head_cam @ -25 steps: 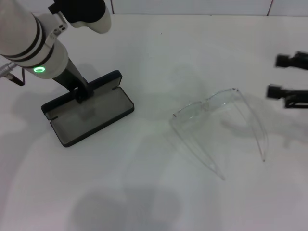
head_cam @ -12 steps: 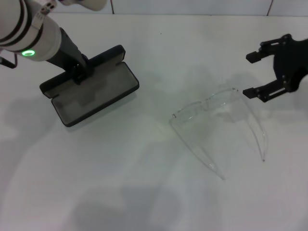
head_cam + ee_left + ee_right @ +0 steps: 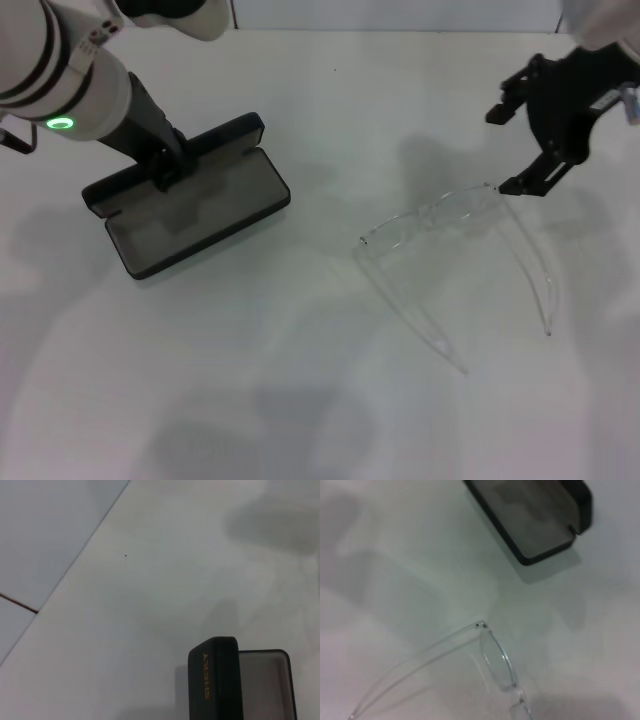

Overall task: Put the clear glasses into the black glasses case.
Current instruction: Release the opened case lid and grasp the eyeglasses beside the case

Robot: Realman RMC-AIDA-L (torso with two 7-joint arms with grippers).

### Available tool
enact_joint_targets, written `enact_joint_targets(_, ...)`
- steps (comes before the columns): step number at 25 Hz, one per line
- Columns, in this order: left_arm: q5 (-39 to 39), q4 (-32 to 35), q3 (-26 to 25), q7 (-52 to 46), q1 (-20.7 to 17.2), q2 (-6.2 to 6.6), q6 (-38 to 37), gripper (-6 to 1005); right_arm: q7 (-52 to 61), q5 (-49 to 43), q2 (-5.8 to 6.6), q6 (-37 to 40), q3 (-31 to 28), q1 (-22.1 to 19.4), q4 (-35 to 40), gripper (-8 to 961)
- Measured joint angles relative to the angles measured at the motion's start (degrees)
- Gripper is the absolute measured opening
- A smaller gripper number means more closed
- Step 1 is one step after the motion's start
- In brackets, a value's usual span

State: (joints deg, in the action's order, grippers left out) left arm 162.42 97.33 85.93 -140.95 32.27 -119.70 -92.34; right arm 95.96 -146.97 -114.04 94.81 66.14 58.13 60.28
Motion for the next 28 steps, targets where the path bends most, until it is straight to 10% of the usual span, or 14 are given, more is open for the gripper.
enact_joint_targets(10, -0.2, 0.0, 1.6, -1.2, -1.0, -0.09, 0.0, 224, -4.4, 0.1, -2.09, -11.8, 13.4, 7.3, -13.2, 778)
enact_joint_targets(28, -0.3, -0.2, 1.6, -1.2, -0.5, -0.09, 0.6, 231, -9.5, 11.3, -2.15, -23.1, 24.4, 10.5, -25.7, 715)
